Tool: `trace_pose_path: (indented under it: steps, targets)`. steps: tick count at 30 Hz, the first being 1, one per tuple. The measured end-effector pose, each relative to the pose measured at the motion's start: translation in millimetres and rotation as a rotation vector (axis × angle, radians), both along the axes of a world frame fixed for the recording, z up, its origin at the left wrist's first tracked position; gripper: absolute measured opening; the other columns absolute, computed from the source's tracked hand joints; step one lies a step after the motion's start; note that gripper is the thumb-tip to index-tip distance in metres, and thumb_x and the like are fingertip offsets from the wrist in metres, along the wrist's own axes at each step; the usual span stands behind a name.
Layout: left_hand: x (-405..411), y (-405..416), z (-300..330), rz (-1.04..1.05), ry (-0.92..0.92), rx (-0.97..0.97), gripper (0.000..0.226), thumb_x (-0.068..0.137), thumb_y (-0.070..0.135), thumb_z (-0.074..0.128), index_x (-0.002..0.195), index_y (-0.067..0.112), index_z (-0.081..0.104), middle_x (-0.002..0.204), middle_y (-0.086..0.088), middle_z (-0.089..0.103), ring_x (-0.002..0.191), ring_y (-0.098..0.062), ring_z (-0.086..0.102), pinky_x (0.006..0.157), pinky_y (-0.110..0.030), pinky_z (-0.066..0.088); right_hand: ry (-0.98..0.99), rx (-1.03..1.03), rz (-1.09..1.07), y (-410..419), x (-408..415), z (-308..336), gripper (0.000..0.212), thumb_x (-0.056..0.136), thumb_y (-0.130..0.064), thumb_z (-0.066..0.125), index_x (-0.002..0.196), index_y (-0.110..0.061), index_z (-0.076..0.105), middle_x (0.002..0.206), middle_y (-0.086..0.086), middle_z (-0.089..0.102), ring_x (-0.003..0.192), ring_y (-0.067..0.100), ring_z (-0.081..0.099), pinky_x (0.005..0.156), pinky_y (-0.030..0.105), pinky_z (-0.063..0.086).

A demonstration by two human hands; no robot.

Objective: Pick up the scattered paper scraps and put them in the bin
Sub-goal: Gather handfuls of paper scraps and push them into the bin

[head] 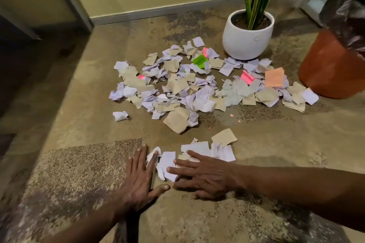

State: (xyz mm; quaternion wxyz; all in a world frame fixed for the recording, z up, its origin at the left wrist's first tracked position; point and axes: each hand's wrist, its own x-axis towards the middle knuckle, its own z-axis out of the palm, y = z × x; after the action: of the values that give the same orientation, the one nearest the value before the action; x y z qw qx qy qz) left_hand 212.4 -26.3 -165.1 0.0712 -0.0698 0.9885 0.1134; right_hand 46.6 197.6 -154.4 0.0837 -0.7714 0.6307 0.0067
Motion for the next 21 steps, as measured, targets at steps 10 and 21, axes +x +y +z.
trace_pose_path:
  steps: [10, 21]
  targets:
    - [-128, 55, -10, 0.056, 0.202, 0.277, 0.076, 0.099, 0.053, 0.033, 0.155, 0.009, 0.009, 0.161, -0.017, -0.007, 0.15, -0.03, -0.007, 0.12, -0.051, 0.009, 0.238, -0.045, -0.55, 44, -82, 0, 0.066, 0.102, -0.051, 0.036, 0.155, -0.014, 0.026, 0.162, 0.022, 0.014, 0.15, 0.042, 0.017, 0.117, 0.062, 0.013]
    - [-137, -69, 15, 0.795, 0.261, 0.18, 0.087, 0.093, 0.061, 0.043, 0.152, 0.007, 0.009, 0.156, -0.033, 0.002, 0.147, -0.044, -0.003, 0.119, -0.054, 0.001, 0.17, -0.082, -0.069, 20, -22, -6, 0.046, 0.105, -0.043, 0.033, 0.147, -0.028, 0.042, 0.163, 0.014, 0.022, 0.15, 0.036, 0.021, 0.12, 0.061, 0.006]
